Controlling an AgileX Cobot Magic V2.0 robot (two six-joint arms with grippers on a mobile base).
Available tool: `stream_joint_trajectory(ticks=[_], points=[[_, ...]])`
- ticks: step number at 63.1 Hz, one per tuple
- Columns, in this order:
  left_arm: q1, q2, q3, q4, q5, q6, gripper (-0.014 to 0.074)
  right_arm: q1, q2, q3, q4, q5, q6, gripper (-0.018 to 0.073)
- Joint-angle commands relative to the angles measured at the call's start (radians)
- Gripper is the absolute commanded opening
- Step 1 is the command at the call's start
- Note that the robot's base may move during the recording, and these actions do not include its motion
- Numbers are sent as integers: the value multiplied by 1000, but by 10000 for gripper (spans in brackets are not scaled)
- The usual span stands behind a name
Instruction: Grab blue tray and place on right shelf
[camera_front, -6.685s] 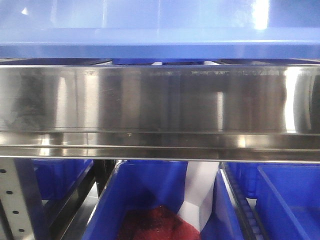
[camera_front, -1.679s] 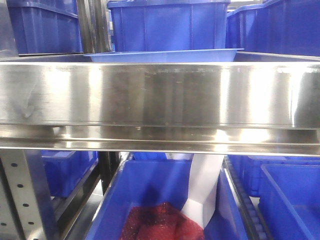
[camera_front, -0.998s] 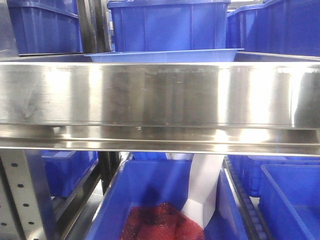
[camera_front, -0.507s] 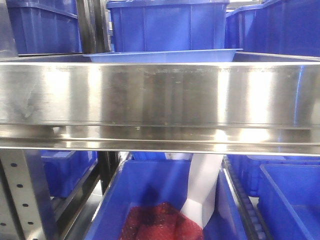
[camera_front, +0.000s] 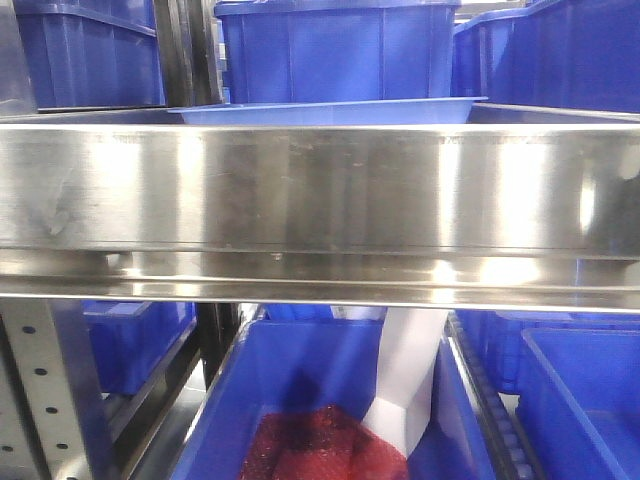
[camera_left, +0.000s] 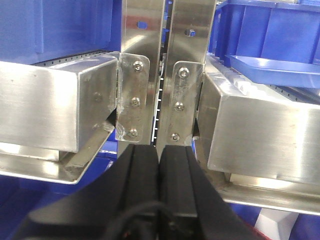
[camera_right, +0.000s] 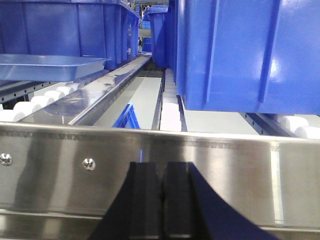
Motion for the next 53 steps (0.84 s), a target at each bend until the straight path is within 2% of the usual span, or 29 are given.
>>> stream_joint_trajectory(ticks=[1, 53], points=[[4, -5, 30, -8, -98, 5, -48, -8, -18, -22, 2, -99, -14, 20], [4, -5, 30, -8, -98, 5, -48, -8, -18, -23, 2, -99, -14, 20]])
